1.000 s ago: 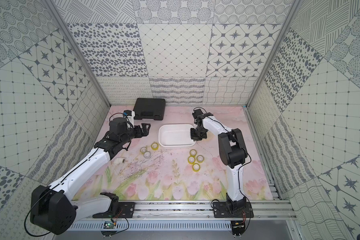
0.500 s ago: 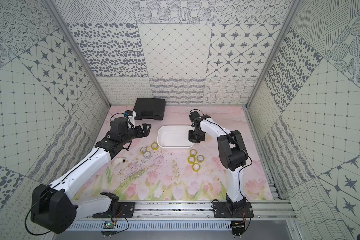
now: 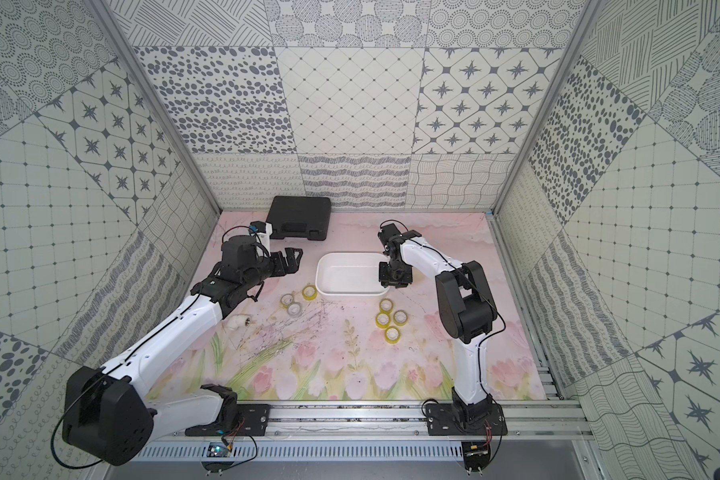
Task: Put the transparent tape into the storage box
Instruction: Move the storage box to the center of the board, then pick up the tape at the center of the board.
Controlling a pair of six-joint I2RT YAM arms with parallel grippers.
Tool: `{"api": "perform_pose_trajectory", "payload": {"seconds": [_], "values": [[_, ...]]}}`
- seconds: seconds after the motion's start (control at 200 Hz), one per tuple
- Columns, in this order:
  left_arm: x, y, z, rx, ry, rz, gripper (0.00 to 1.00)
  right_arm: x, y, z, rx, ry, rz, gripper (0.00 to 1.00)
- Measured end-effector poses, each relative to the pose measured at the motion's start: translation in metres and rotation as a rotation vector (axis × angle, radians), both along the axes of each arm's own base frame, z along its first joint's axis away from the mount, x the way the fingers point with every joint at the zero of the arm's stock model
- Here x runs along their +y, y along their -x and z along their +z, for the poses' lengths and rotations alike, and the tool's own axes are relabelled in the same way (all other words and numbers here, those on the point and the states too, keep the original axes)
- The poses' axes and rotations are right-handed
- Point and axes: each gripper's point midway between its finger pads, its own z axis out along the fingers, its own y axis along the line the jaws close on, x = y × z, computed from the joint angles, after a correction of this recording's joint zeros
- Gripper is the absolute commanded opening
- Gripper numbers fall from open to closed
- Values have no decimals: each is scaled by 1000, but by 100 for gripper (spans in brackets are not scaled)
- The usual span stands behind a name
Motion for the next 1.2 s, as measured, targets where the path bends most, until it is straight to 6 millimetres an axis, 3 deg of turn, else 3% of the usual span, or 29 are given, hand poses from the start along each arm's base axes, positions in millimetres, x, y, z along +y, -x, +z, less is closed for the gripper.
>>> {"api": "perform_pose_trajectory", "payload": {"seconds": [0.065, 0.105, 0.155, 0.255, 0.34, 0.43, 0.52, 0.64, 0.735, 0.991, 1.201], "values": [[0, 0, 0, -1, 0, 1, 99, 0, -2, 12, -30, -5, 3, 50], [1, 1, 0, -2, -1, 3, 99, -1, -3, 20, -52, -9, 1, 59], [2, 2, 0, -3, -3, 7, 99, -1, -6, 33, -86, -16, 2, 83], [4, 4, -1, -4, -7, 16, 99, -4, -6, 61, -147, -32, -6, 96], [8, 7, -2, -4, -1, 36, 99, -11, 0, 80, -189, -70, -37, 97], [11, 11, -6, -3, 21, 64, 99, -25, 20, 80, -180, -107, -75, 97], [15, 18, -13, -6, 54, 92, 99, -43, 45, 59, -125, -111, -127, 91], [16, 23, -17, -8, 89, 109, 99, -58, 73, 26, -38, -73, -163, 72], [15, 23, -16, -10, 99, 105, 99, -62, 85, 9, -2, -54, -169, 55], [12, 22, -9, -13, 93, 84, 99, -64, 87, -6, -16, -50, -191, 53], [11, 22, -11, 8, 82, 79, 99, -53, 82, -19, -19, -51, -168, 46]]}}
